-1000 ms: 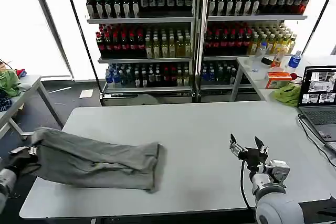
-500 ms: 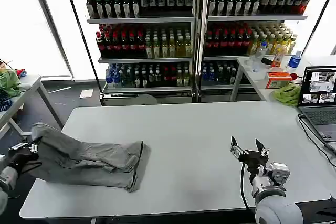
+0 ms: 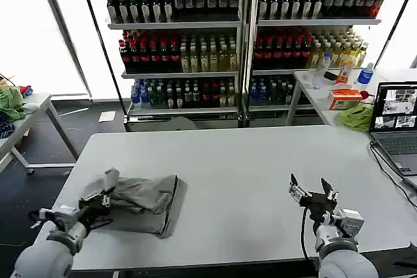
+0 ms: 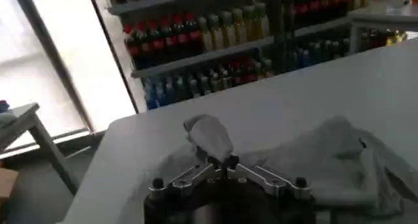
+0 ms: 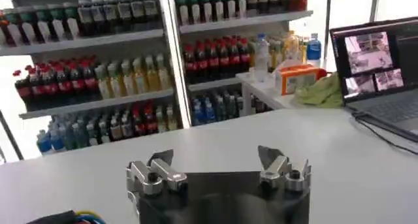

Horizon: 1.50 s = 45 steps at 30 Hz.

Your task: Fold and organize the clothes.

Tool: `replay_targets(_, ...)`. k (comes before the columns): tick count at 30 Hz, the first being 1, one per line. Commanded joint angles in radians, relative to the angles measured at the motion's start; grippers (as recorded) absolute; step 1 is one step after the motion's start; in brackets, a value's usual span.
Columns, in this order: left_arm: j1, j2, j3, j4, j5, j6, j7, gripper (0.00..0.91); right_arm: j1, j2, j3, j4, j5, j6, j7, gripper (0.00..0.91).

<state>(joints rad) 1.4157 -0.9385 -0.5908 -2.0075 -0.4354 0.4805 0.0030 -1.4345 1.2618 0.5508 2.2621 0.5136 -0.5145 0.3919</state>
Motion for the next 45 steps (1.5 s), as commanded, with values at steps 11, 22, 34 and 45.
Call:
replay_targets(11,-0.133,-0.030,0.240,-0.049,-0.148,0.078,-0.087,0.000,-0.051,0.021,0.009,0.008,-0.025,0.009,0.000,0.907)
replay_targets(22,-0.177,-0.047,0.294,-0.021,-0.137,0.081,-0.070,0.000,-0.047,0.024,0.003,-0.009,-0.033,0.010,-0.001,0.907)
replay_targets(34,-0.197,-0.100,0.326,0.038,-0.215,0.011,-0.061,0.907,-0.024,0.024,-0.012,-0.033,-0.034,0.012,-0.003,0.907)
replay_targets(45,-0.140,-0.108,0.275,-0.054,-0.279,-0.018,-0.031,0.907,-0.014,0.017,-0.036,-0.044,-0.043,0.017,-0.009,0.907)
